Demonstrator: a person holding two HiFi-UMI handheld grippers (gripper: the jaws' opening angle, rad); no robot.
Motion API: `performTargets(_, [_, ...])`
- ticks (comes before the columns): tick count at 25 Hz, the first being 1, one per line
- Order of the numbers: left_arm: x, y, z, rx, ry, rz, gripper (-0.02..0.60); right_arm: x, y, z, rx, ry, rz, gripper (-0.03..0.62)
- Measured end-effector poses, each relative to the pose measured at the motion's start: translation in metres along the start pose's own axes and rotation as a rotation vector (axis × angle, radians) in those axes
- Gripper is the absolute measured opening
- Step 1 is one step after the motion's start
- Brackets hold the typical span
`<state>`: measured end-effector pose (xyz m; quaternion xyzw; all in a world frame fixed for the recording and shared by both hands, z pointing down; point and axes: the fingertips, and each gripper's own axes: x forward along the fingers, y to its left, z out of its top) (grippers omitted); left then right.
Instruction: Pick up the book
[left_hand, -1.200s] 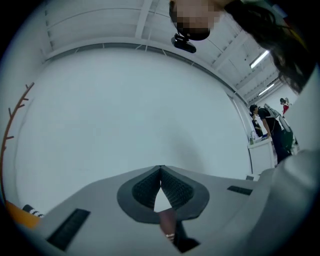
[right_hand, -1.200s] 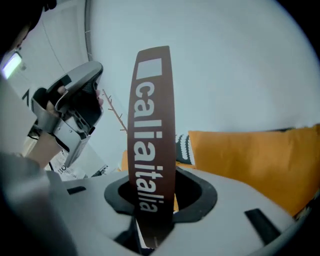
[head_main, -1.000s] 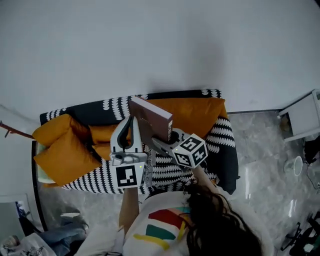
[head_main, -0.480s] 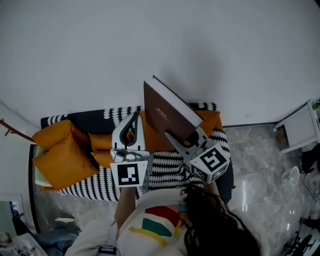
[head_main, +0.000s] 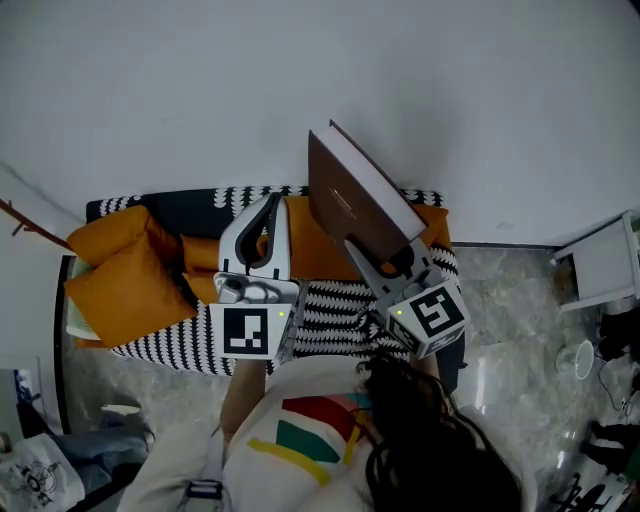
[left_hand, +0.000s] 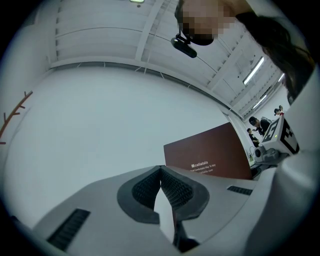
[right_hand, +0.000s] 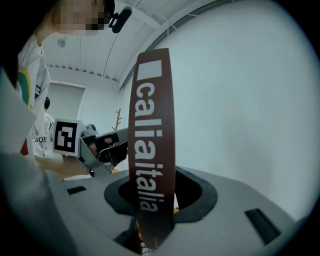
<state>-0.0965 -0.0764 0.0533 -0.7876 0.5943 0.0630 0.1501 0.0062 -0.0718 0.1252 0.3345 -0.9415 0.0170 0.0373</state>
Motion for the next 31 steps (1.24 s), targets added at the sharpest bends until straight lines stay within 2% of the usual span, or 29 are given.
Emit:
performTargets(5, [-0.014,0.006,0.007,0.022,-0.001,0.028,0.008,-0.004,0.009,0.010,0.022,-0.034,0.016,0.153])
performTargets(9, [-0.026,0.010,0.007,0.003,0.019,0.053,0.008,-0.010,0.018,0.011,0.047,-0.053,0.030,0.153])
performTargets(22, [-0.044,-0.003,0.023,-0.002,-0.018,0.028,0.008,-0.039,0.028,0.016,0.080,-0.095,0.003,0.153])
performTargets(31, [-0.051,-0.002,0.029,-0.020,-0.038,0.042,0.008,-0.052,0.035,0.020,0.068,-0.106,-0.004,0.153])
